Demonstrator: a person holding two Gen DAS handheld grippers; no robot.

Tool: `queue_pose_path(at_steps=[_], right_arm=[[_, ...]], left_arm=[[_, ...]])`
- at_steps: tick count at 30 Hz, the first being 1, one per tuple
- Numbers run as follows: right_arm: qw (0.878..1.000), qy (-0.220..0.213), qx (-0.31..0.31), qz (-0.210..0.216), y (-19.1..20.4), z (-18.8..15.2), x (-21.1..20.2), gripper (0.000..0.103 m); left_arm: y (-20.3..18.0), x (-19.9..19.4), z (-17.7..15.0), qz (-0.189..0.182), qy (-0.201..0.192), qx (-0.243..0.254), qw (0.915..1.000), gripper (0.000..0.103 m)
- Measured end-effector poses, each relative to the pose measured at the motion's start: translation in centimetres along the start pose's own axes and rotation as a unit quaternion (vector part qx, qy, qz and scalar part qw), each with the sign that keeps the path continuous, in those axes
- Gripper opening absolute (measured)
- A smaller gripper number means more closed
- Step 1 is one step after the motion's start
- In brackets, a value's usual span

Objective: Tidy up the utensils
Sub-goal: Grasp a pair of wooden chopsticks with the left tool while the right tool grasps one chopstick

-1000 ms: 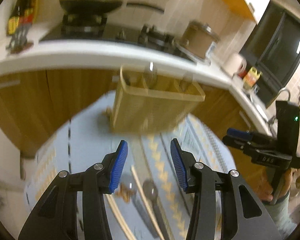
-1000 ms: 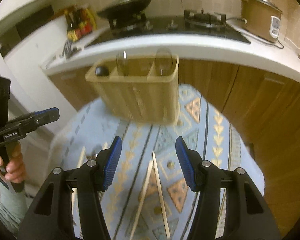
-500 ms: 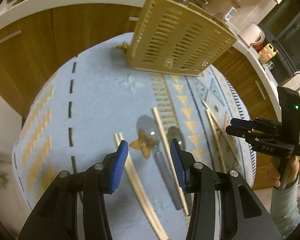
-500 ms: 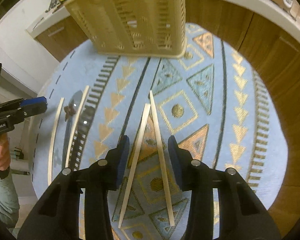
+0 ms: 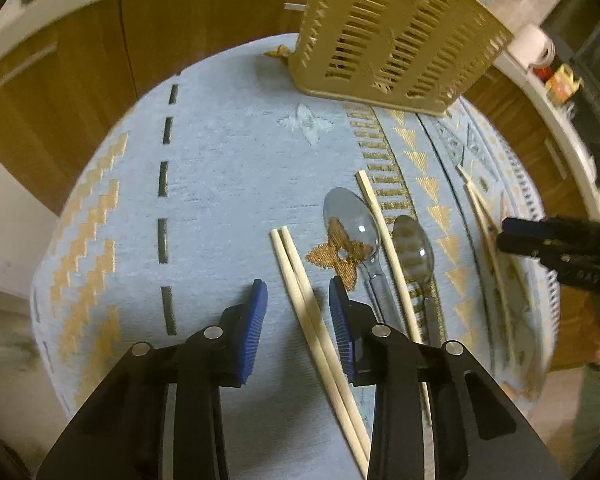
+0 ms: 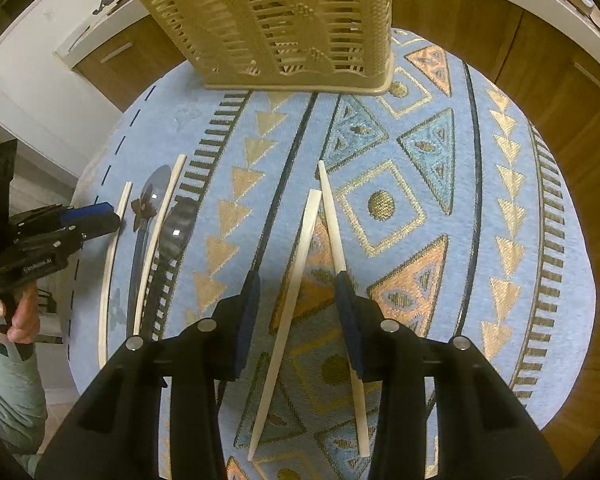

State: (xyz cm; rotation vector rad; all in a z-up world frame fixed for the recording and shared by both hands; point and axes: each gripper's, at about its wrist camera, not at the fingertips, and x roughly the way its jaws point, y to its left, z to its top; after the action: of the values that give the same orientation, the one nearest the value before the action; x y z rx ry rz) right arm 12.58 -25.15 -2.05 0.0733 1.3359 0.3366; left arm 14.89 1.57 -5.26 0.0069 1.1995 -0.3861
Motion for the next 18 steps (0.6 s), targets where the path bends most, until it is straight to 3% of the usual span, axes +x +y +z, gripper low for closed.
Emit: queue_pose_path(at_steps=[5,10,18], right_arm=[[1.000,0.013,0.013,0.018,-0.6,0.2,0.2,0.036],[0.999,0.030,0.024,0.034,-1.0,0.8,0.9,0.036],[1.000,0.023,0.015,-0.005,-0.2,2.1,1.5,0.035]], left_arm=[[-1.8,0.5,0.2,0.047,0.005,0.036,0.9982,0.033],[-2.5,0.9,0.6,0.060,0.029,0.076,0.9949,0.034],[-3.2,1.3,1.4,0.065,0.050,0.098,0.9918,0.034]])
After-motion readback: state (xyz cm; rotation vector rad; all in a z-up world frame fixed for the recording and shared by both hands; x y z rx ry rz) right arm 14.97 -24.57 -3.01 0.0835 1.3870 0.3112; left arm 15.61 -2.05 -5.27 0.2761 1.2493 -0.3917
